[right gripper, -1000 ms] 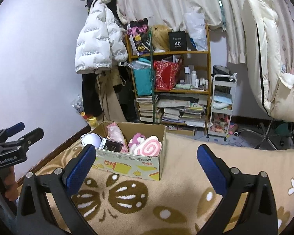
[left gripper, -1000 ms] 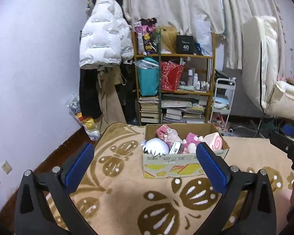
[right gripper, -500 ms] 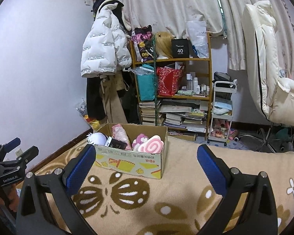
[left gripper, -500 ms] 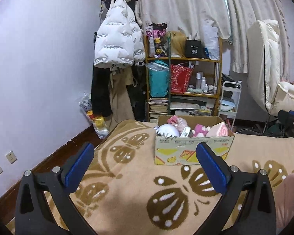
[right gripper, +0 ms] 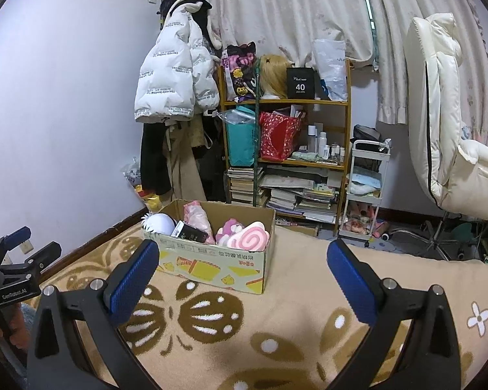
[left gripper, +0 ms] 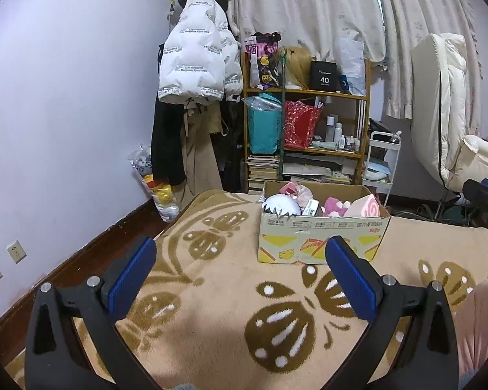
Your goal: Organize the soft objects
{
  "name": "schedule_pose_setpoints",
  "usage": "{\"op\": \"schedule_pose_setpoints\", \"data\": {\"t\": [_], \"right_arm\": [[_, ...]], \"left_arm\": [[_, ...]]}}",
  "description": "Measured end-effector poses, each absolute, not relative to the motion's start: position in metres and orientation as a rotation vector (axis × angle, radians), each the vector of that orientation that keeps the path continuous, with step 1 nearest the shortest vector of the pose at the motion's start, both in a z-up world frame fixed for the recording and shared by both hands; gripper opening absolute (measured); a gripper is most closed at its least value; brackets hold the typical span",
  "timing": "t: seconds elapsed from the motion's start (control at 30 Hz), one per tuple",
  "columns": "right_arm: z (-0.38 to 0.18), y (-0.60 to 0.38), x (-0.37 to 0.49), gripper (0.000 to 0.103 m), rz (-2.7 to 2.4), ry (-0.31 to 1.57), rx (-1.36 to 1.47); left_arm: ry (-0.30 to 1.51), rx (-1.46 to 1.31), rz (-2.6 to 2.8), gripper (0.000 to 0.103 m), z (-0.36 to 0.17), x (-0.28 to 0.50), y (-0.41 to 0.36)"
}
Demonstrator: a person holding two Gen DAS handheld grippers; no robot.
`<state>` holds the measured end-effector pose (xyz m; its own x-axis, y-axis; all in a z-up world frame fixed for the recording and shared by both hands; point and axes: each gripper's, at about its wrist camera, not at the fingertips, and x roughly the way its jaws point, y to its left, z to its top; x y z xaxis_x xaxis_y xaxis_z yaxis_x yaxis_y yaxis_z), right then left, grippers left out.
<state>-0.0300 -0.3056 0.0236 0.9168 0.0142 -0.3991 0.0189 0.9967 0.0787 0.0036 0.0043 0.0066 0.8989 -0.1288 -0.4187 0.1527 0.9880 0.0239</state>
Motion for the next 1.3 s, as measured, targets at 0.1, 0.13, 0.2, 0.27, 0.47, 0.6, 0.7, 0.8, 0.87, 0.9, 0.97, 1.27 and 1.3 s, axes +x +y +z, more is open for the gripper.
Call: {"op": "schedule_pose_setpoints", "data": {"t": [0.1, 0.13, 0.2, 0.27, 0.47, 0.6, 0.7, 0.8, 0.87, 0.9, 0.97, 1.27, 1.3], "right_arm": [[0.0236, -0.3062, -0.0303, 0.103, -0.006, 0.414, 0.079], [0.0231, -0.3066, -0.0304, 0.103, -0.006, 0.415, 0.079], [0.0235, -0.3071, -0.0302, 0.103, -0.006, 0.413, 0.082], [0.0225, -0.3087, -0.0301, 0.103, -0.01, 0.411, 0.09], [0.0198, -0.3113, -0.0315, 0.103, -0.018, 0.406, 0.098], [0.0198, -0.3126, -0.0316, 0.103, -0.016, 0.406, 0.097], [0.0199, -0.3132, -0.0315, 0.103, -0.014, 0.406, 0.097], [0.0197, -0.3133, -0.0317, 0.103, -0.014, 0.408, 0.097], [0.0198, -0.3132, -0.0318, 0.103, -0.014, 0.406, 0.097], [0.0198, -0.3134, -0.0316, 0.103, -0.014, 0.407, 0.097], [0.0197, -0.3133, -0.0318, 0.103, -0.014, 0.407, 0.098], [0.0197, -0.3137, -0.0317, 0.103, -0.015, 0.407, 0.097], [0.0197, -0.3139, -0.0317, 0.103, -0.014, 0.407, 0.097]], "left_arm": [[0.431, 0.061, -0.152, 0.103, 0.0062, 0.003, 0.0032], [0.432, 0.064, -0.153, 0.103, 0.0062, 0.0028, 0.0024], [0.435, 0.068, -0.159, 0.103, 0.0057, 0.0029, 0.0019], [0.435, 0.069, -0.16, 0.103, 0.0061, 0.0026, 0.0015], [0.435, 0.067, -0.158, 0.103, 0.0061, 0.0027, 0.0014], [0.437, 0.07, -0.161, 0.103, 0.0061, 0.0022, 0.0007], [0.437, 0.073, -0.166, 0.103, 0.0066, 0.001, -0.0011], [0.432, 0.057, -0.177, 0.103, 0.0079, -0.0005, 0.0], [0.437, 0.049, -0.177, 0.103, 0.0072, -0.0002, 0.0013], [0.441, 0.046, -0.176, 0.103, 0.0068, 0.0004, 0.0016], [0.451, 0.041, -0.176, 0.103, 0.006, 0.0007, 0.0021], [0.45, 0.041, -0.179, 0.103, 0.005, 0.0036, 0.0033], [0.45, 0.042, -0.181, 0.103, 0.0046, 0.0036, 0.0028]]}}
